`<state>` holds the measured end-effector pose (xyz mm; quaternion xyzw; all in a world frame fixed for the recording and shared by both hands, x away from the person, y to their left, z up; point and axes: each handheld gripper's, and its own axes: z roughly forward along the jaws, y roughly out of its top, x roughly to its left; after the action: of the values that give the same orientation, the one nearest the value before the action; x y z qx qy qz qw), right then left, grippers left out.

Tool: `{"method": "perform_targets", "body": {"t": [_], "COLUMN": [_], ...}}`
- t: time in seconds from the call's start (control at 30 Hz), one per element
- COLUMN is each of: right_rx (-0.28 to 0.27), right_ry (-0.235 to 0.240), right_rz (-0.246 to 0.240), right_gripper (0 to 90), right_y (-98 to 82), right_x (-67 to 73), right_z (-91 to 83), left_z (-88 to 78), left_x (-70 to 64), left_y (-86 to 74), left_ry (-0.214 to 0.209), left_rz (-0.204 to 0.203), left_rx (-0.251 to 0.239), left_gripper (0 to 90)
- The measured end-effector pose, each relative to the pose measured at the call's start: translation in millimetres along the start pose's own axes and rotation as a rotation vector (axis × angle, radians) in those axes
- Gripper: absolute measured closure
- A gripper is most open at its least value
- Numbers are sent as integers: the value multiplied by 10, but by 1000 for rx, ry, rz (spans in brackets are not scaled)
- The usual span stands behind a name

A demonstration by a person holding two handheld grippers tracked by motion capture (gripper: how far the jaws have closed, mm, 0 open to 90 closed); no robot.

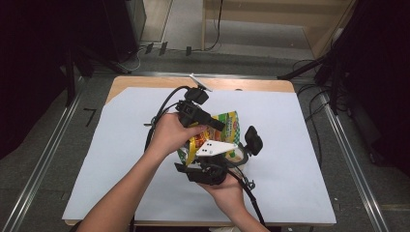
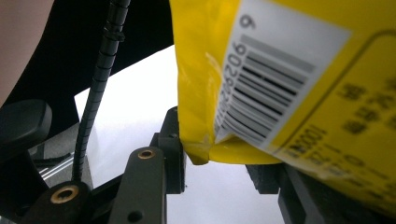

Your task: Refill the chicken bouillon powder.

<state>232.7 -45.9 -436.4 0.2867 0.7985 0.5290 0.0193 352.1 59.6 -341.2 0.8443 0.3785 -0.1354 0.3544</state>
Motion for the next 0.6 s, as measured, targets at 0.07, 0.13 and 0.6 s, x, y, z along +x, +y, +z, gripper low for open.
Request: {"method": "perform_targets", "body": {"t": [0.07, 0.13, 0.6], "right_rx": [0, 0, -3], "right_ry": [-2, -4, -3], "right_rz": [-2, -3, -4], "right_gripper": [645, 645, 656], "right_y": [1, 0, -15], "right_x": [-1, -4, -1], "right_z": [-4, -6, 2], "left_z": [0, 6, 20], "left_x": [2, 5, 18], "left_y": [2, 4, 15], "left_ry": [-1, -2, -2], "left_rz": [1, 0, -5], "left_rx": [-2, 0, 10], "left_gripper": [754, 754, 759]}}
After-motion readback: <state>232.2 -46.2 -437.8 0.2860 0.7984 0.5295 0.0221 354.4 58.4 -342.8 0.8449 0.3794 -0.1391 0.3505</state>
